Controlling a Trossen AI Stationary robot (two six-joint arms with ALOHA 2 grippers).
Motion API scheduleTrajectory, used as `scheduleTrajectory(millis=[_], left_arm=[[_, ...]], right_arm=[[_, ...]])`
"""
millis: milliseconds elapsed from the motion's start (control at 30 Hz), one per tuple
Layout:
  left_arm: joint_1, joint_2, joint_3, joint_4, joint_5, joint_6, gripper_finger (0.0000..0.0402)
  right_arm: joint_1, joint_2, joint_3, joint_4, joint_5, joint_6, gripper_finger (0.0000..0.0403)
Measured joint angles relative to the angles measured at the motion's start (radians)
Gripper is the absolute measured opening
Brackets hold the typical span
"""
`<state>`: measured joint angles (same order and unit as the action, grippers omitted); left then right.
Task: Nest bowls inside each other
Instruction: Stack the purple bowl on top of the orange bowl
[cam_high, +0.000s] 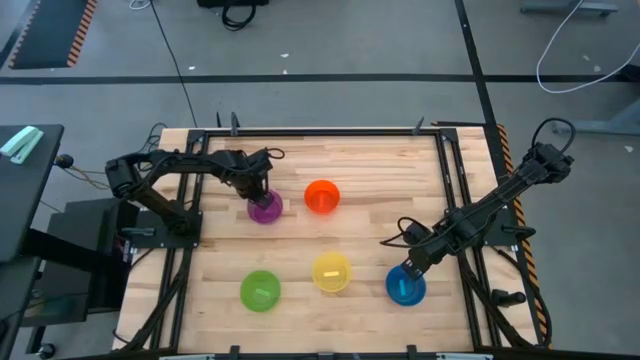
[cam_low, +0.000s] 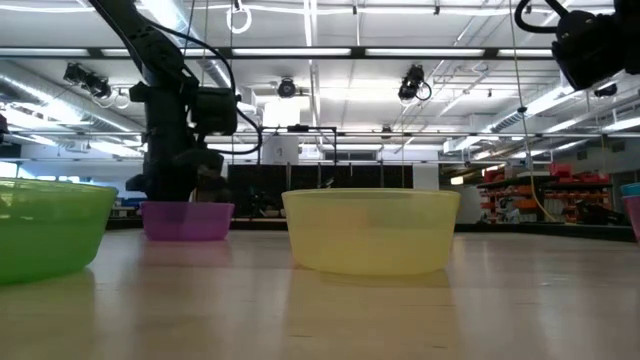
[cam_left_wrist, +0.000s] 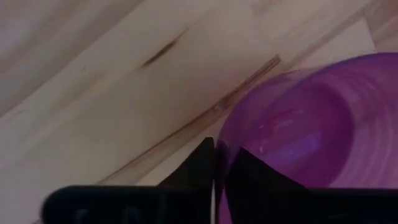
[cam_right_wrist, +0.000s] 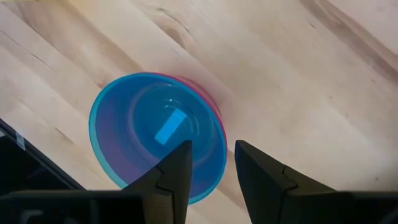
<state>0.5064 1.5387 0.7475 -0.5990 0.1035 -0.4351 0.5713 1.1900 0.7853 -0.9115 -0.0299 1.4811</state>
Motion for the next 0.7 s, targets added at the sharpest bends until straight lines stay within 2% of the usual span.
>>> scheduleTrajectory(millis=[67,200,300,700], left_arm=[[0.000,0.000,0.000,0.007,0.002,-0.002,0.0011],[0.000,0.000,0.025,-0.011,0.000,-0.007,0.0018],[0.000,0.000,0.089,-0.052,-0.001,0.001,0.0014],[0.000,0.000,0.567,-0.232,-0.021,0.091,0.0009]], right_arm=[[0.000,0.000,0.000,0.000,0.004,-0.003,0.0130],[0.000,0.000,0.000,-0.002,0.007,-0.011,0.0130],[0.000,0.000,0.000,-0.012,0.008,-0.011,0.0130],[-0.005,0.000,0.000,-0.026,0.055,-0.036,0.0130]])
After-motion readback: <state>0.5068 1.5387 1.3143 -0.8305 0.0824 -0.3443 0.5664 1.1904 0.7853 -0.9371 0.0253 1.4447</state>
